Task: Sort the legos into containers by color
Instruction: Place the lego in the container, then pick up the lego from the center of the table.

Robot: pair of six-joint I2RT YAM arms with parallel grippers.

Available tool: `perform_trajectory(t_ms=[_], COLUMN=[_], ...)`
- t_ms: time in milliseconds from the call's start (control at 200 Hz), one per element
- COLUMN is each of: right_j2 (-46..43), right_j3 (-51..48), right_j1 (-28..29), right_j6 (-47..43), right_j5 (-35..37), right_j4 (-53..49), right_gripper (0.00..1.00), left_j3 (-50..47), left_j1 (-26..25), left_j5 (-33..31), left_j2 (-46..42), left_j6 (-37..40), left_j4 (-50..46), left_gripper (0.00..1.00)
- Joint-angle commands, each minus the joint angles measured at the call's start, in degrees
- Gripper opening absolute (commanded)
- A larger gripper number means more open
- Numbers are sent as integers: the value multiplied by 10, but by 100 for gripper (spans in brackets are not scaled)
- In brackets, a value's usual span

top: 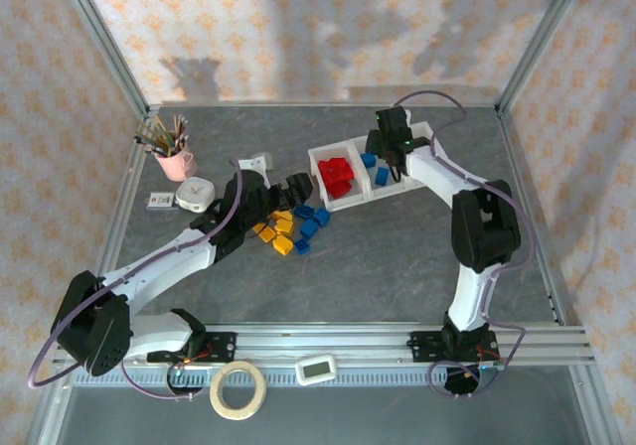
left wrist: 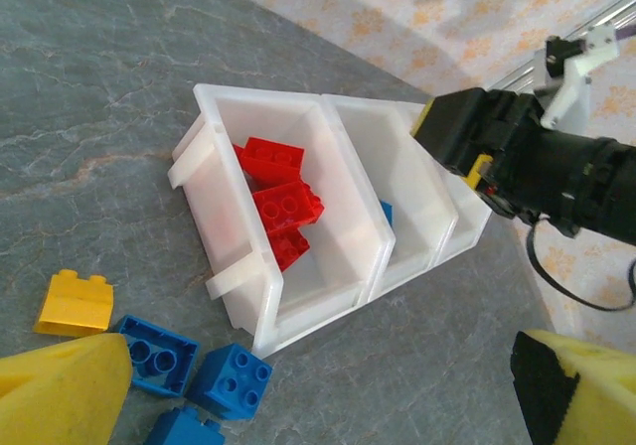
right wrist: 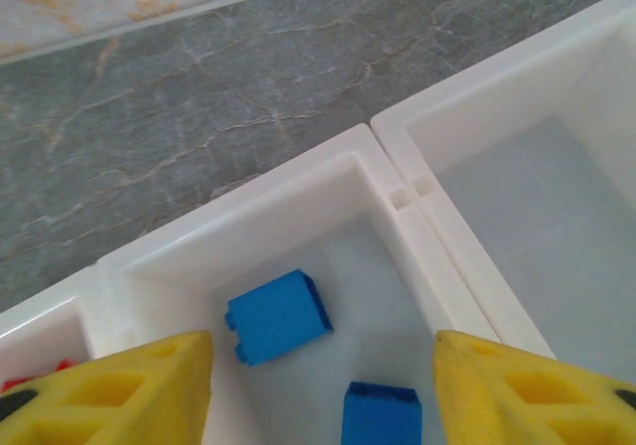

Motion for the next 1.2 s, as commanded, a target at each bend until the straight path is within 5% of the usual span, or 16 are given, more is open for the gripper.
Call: perform_trajectory(t_ms=[0, 596, 816, 1196], right_j2=[-69, -201, -171, -69], right_j3=[-40, -211, -229, -189], right_j1=[9, 164, 241, 278], right_j6=[7, 23, 67, 260], right_j5=[-30, -60, -40, 33], right_j4=[5, -6, 1, 29], right_gripper=[61, 73, 76, 78], left_j3=[2, -87, -119, -138], left_j1=[5, 8, 8, 10], left_j5=[1, -40, -67, -82], left_j2=[-27, -179, -239, -263], left_j6=[11, -12, -24, -28], left_j4=[19, -73, -112, -117], left_gripper=[99, 99, 99, 99])
